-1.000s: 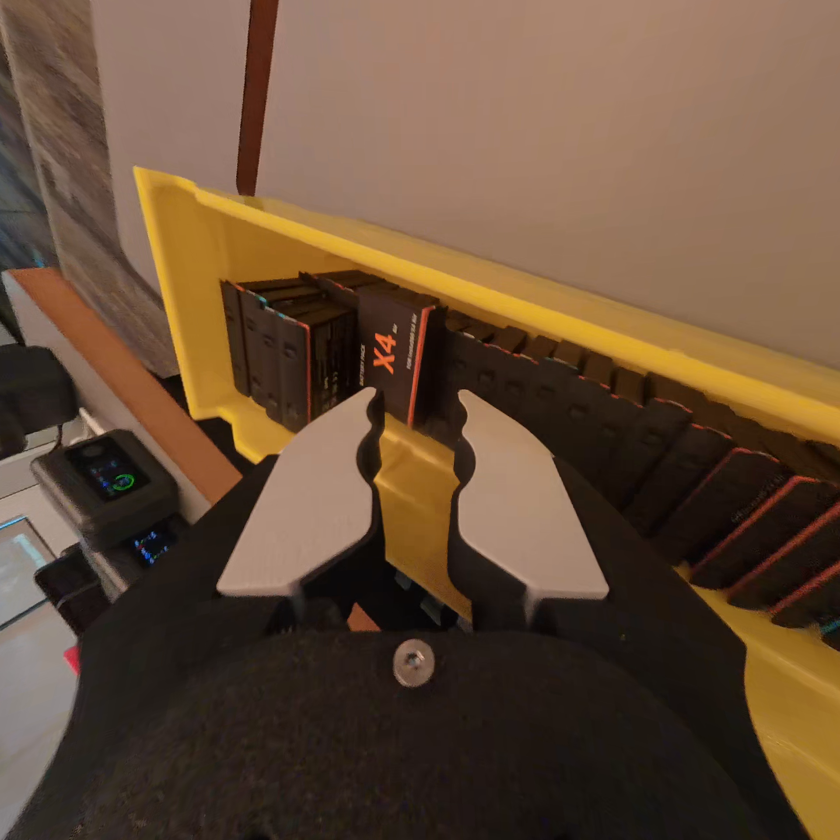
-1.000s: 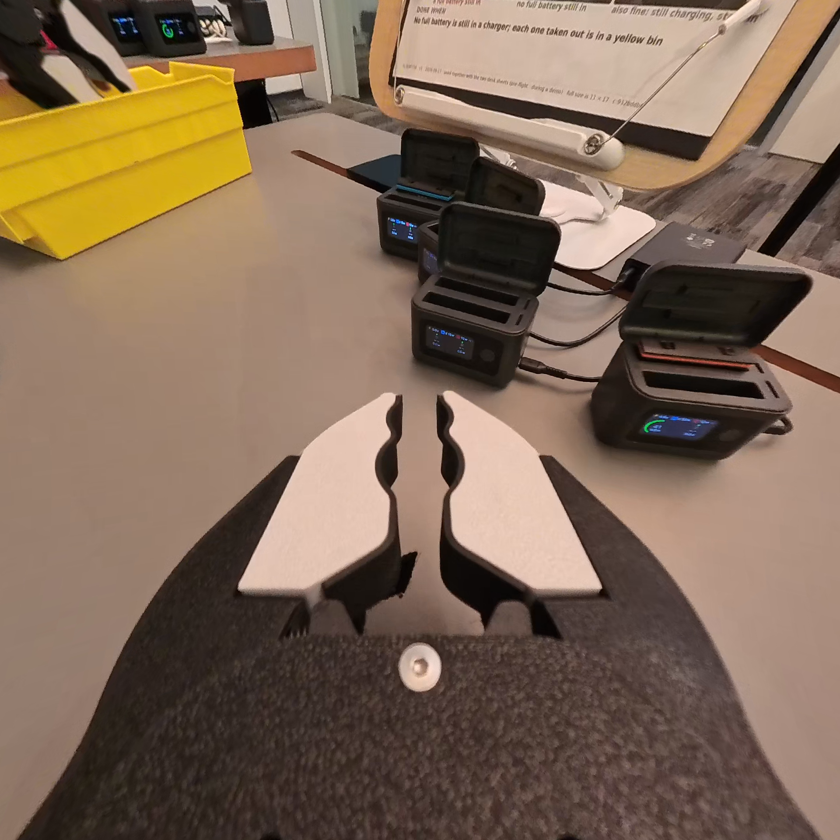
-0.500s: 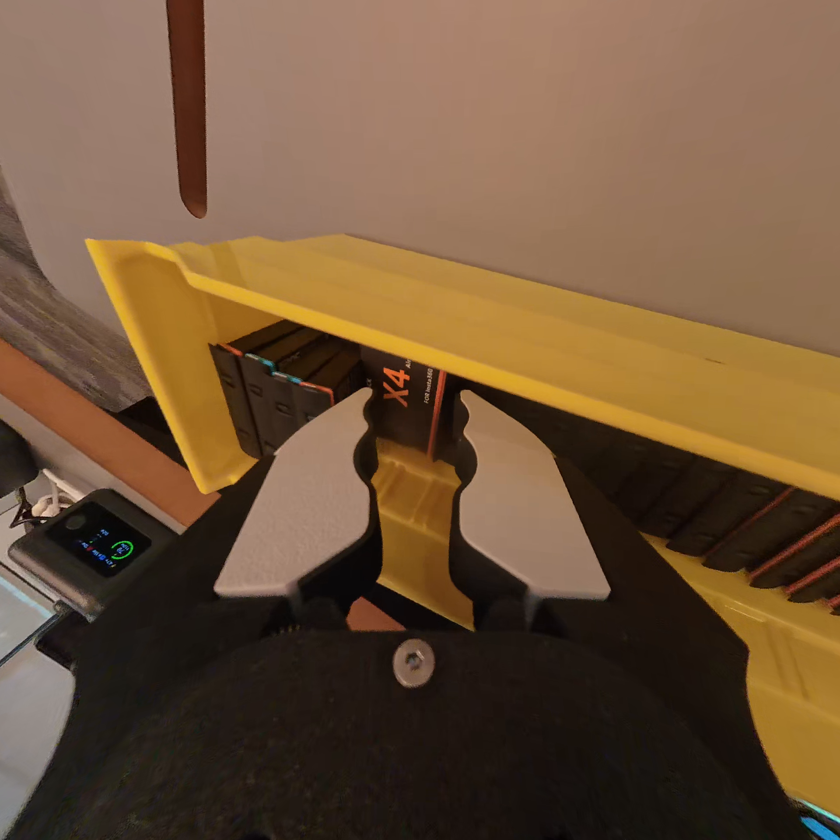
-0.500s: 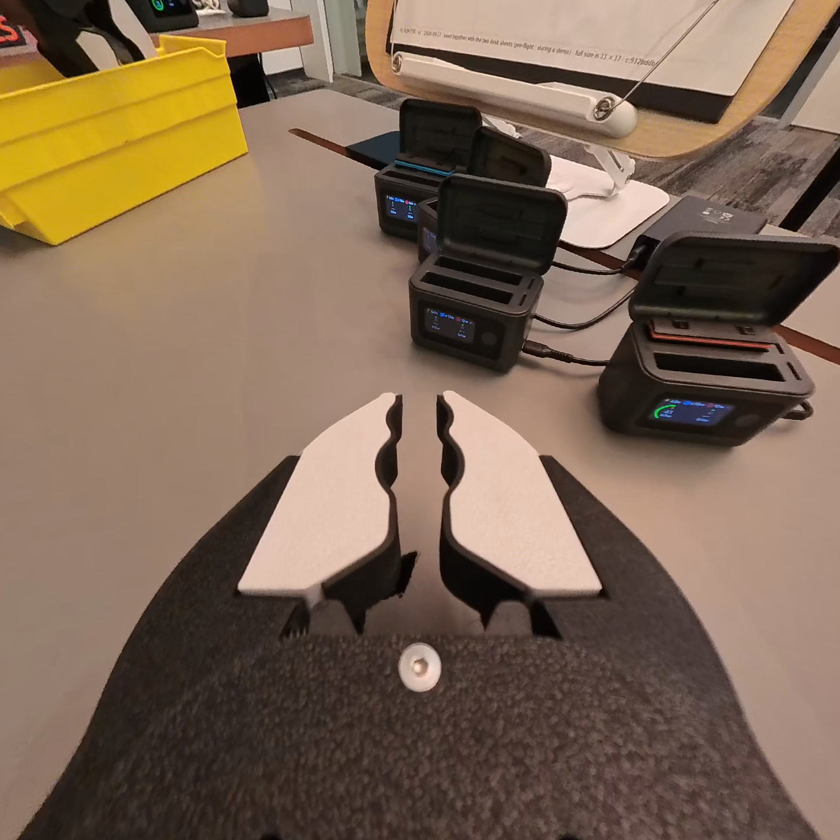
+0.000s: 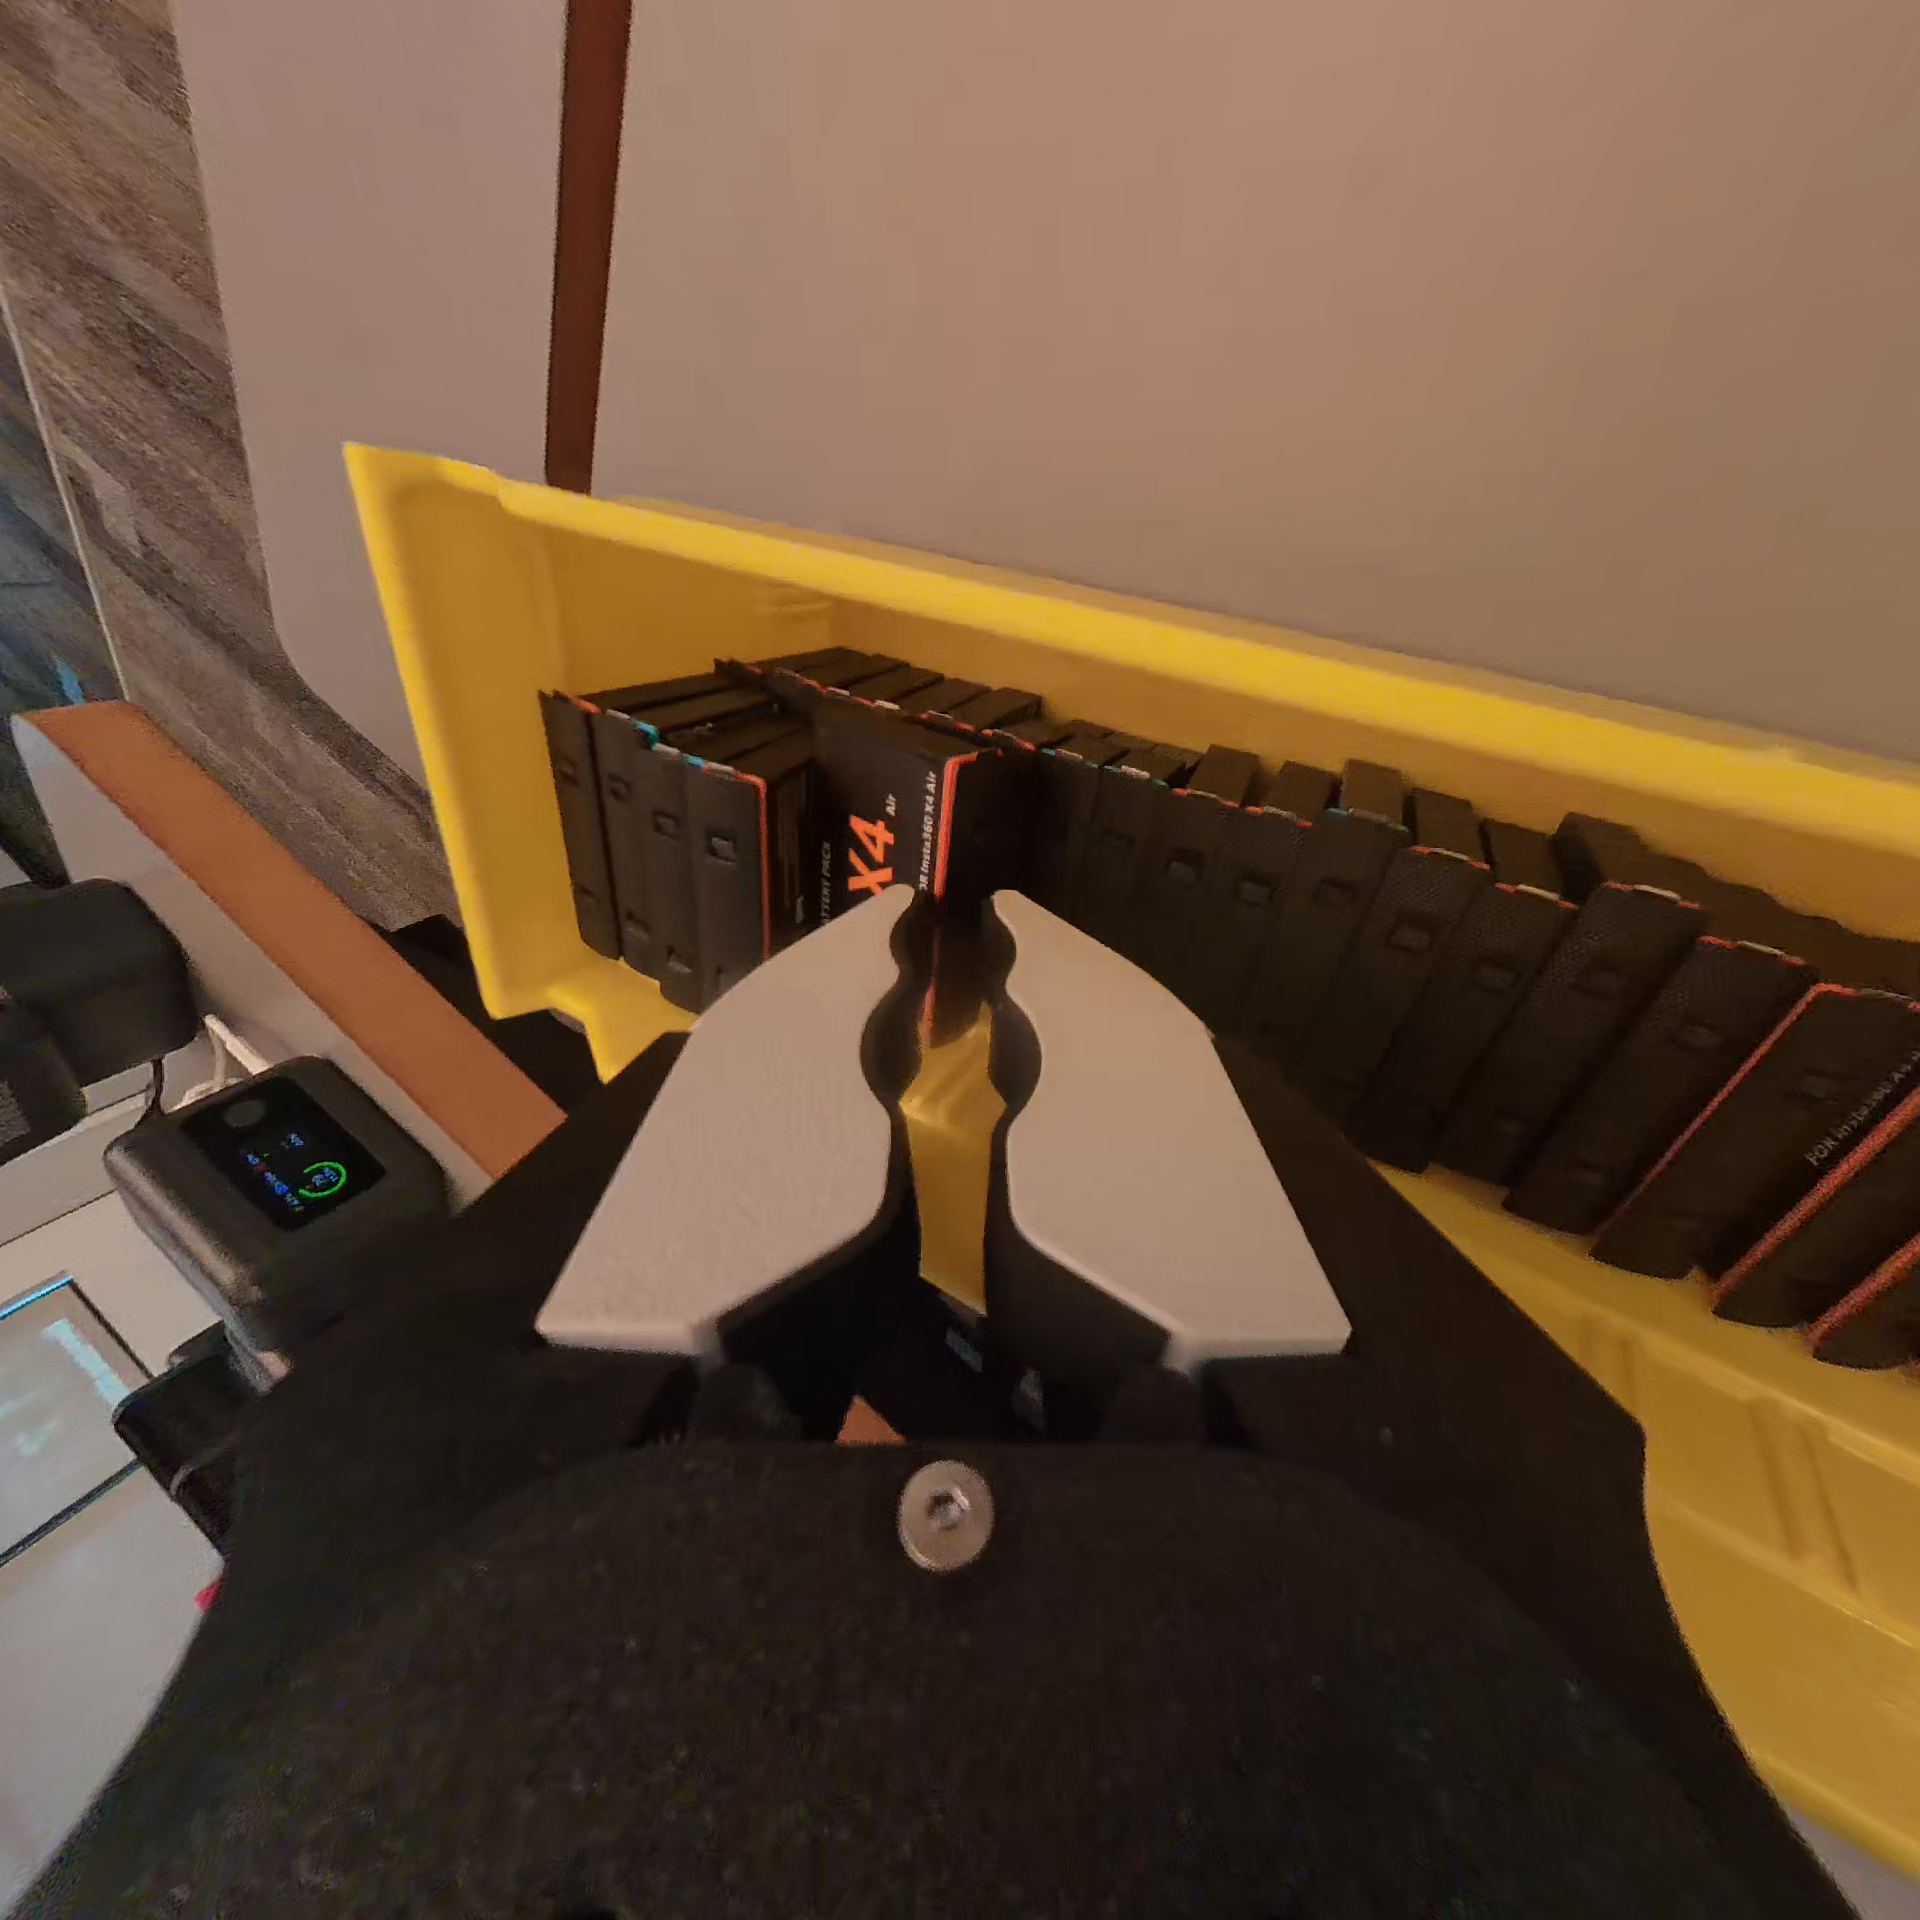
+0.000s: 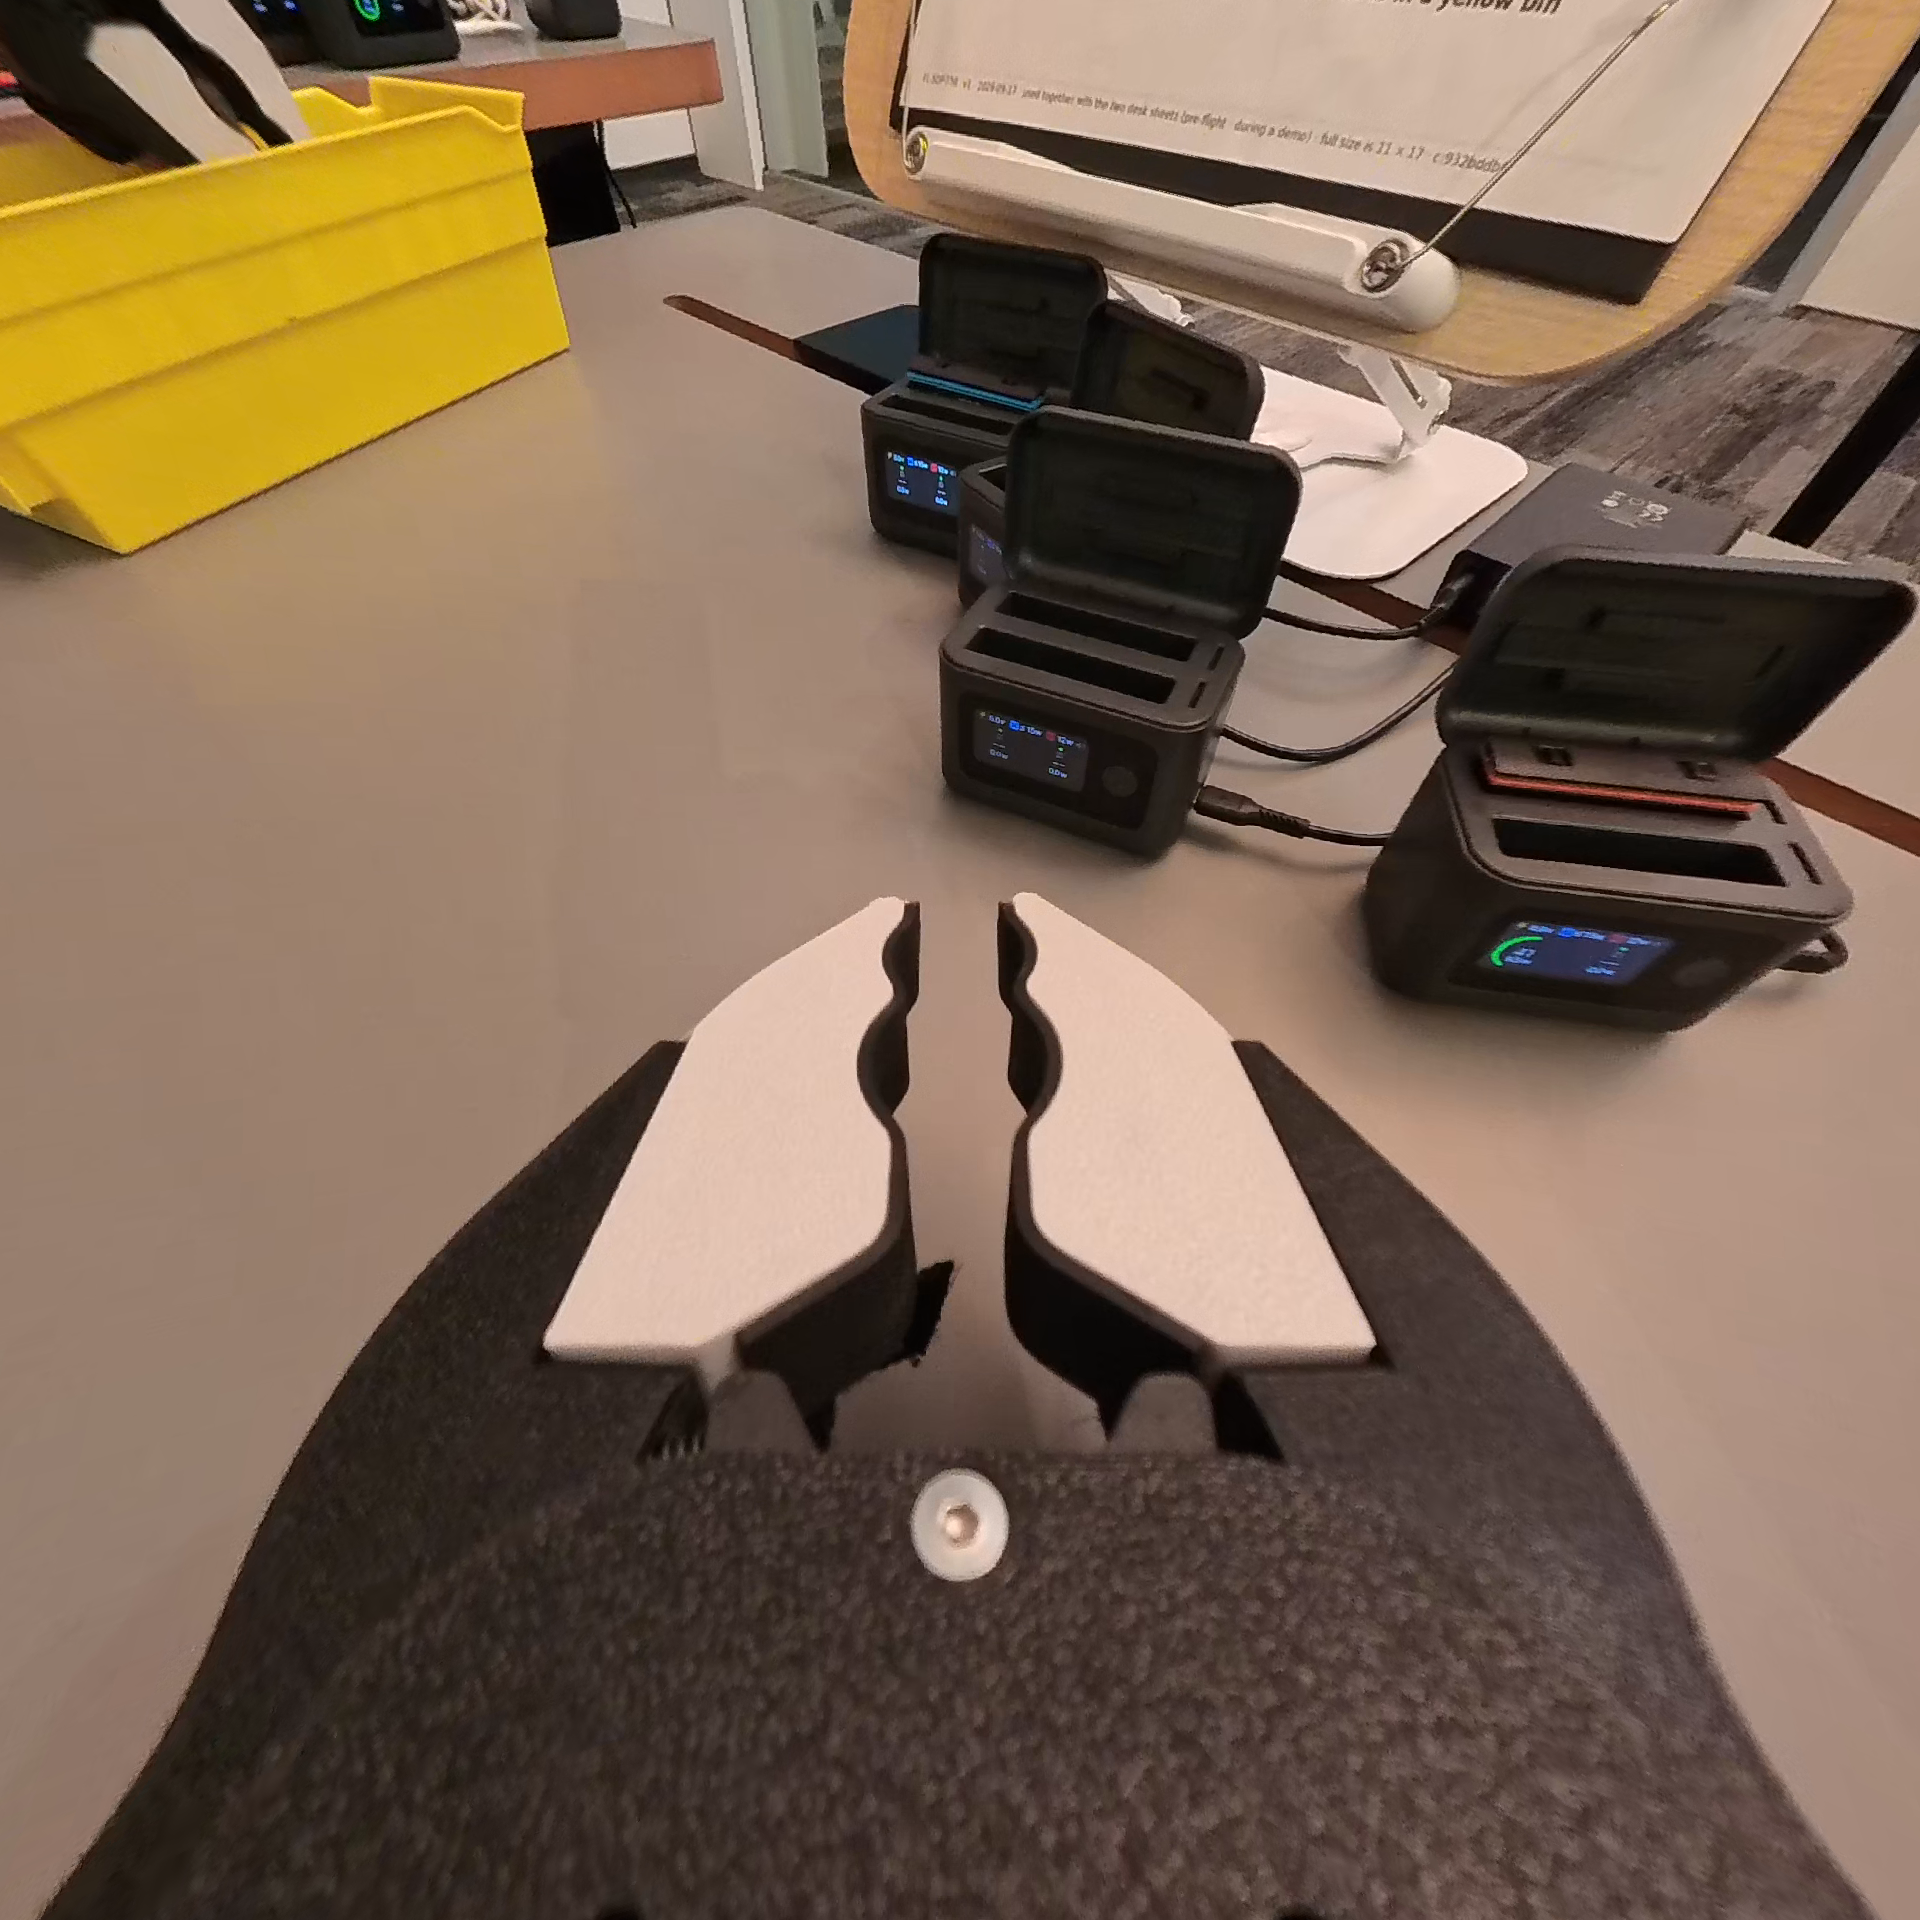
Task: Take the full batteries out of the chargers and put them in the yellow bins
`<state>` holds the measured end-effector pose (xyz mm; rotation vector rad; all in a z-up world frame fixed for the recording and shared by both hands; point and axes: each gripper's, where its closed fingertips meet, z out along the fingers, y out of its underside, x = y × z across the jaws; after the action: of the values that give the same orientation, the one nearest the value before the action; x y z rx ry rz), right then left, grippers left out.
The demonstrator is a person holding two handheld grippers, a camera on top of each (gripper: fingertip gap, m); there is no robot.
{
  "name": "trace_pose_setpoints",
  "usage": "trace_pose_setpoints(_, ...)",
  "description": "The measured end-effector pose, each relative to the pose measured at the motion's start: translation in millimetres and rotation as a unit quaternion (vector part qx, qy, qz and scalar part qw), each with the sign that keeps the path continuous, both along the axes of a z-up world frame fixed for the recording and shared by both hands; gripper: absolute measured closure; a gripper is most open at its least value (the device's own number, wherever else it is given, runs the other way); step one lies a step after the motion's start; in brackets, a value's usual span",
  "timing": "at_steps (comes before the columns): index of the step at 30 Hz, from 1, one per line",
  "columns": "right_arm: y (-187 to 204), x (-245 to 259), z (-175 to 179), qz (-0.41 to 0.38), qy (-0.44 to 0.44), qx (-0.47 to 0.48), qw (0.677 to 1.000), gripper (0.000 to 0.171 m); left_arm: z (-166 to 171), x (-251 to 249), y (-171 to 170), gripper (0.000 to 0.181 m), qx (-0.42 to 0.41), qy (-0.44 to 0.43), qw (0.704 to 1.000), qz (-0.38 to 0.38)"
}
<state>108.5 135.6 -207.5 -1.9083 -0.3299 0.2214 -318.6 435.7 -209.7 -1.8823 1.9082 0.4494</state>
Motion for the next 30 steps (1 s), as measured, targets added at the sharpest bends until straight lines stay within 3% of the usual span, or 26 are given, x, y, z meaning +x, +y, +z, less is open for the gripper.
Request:
trace_pose_setpoints(12,0,-1,-1,0.002,-0.002,-0.001,1.000,0.157,18,0,-13,0.175,0.014,-0.036,0.999,-0.004)
trace_pose_setpoints(17,-2,-10,5,0.022,-0.034,0.025,0.999,0.157,45,16,-40,0.175,0.027,-0.106,0.994,-0.031)
trace_pose_setpoints(21,-6,-35,16,0.074,-0.139,0.080,0.984,0.154,78,44,-85,0.175,0.030,-0.158,0.983,-0.088)
trace_pose_setpoints(25,-12,-70,39,0.122,-0.248,0.158,0.948,0.148,107,92,-148,0.176,0.017,-0.200,0.963,-0.179)
trace_pose_setpoints(30,-21,-120,84,0.161,-0.415,0.276,0.852,0.139,121,160,-243,0.176,-0.034,-0.232,0.920,-0.314)
